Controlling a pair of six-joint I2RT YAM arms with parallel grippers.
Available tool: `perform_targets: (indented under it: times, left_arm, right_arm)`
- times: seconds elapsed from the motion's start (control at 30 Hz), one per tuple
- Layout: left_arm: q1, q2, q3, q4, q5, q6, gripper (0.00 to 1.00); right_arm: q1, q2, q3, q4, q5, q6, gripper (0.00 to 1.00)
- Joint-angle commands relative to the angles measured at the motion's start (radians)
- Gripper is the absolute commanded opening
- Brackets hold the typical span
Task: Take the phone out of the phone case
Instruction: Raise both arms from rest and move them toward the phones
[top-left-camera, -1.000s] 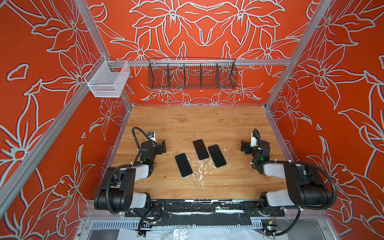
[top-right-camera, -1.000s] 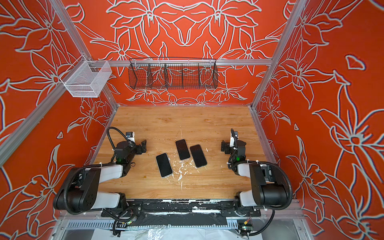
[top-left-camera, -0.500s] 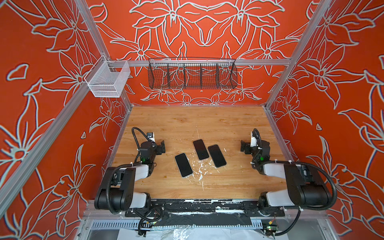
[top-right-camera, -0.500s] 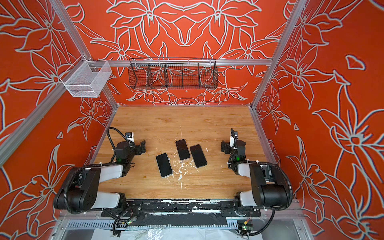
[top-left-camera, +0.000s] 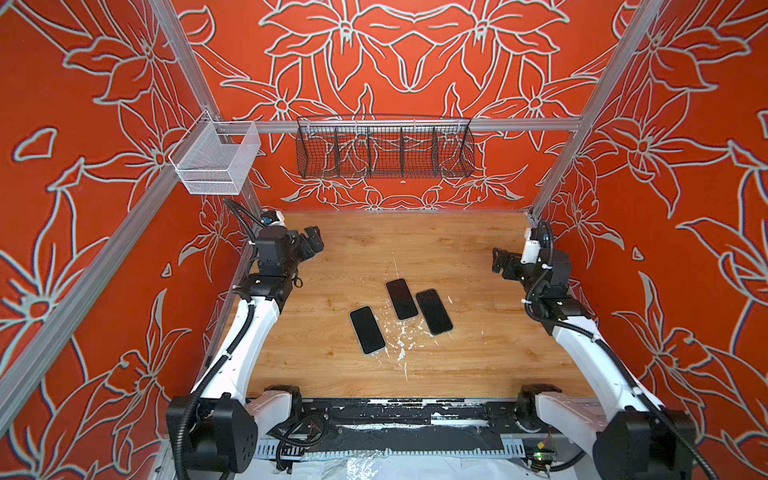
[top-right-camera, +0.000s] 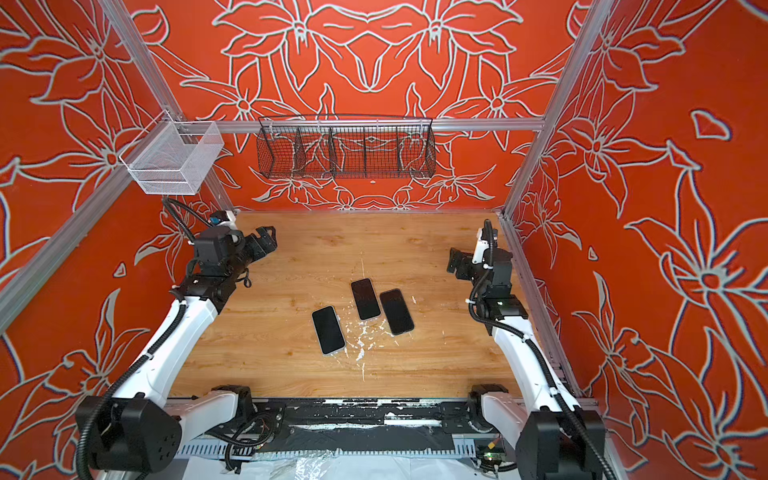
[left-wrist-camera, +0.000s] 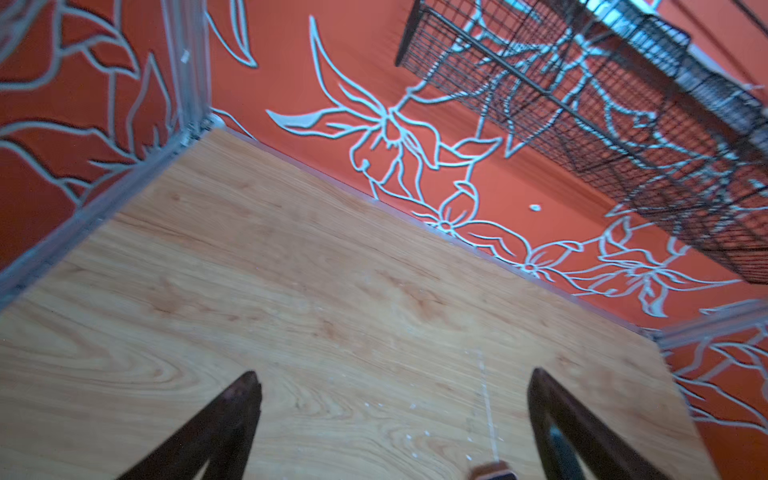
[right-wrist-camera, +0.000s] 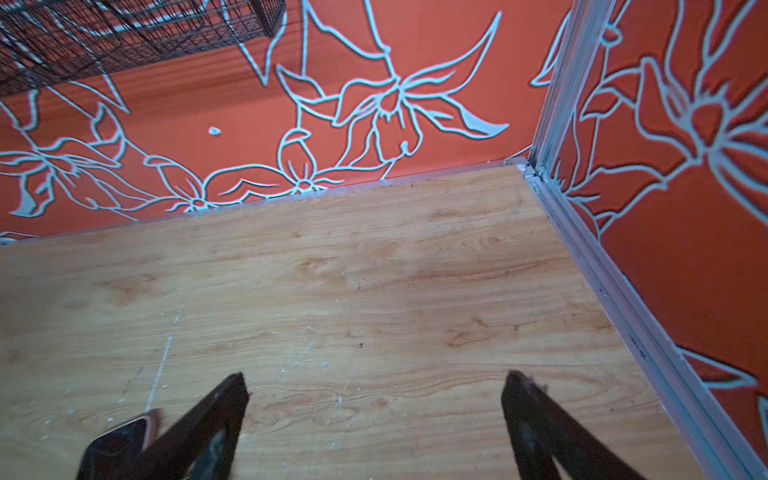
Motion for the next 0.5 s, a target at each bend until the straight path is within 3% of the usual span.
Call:
perform_targets:
  times: [0.0,0.1,0.27,0.37,0.47]
  left_arm:
    - [-0.03,0.049,0.14,-0.29,0.178,-0.085,0.97]
    - [-0.095,0.133,0.335,-0.422,0.237,-0.045,0.97]
    - [-0.168,0.282,0.537,-0.493,0.322,0.013,0.97]
    - [-0.192,0.331,0.563,-0.503,0.301,0.062,0.97]
    - [-0.191,0.317,0.487,-0.448,0.299,0.079,0.97]
  right_arm:
    - [0.02,-0.002,0.138,-0.288,-0.082,0.095,0.98]
    - [0.113,0.028,0.244,-0.429,-0.042,0.095,0.98]
    - [0.302,0.107,0.301,-0.526,0.065,0.11,0.97]
    - [0.392,0.184,0.297,-0.532,0.087,0.119,0.98]
    - [0.475,0.244,0.28,-0.54,0.149,0.123,0.97]
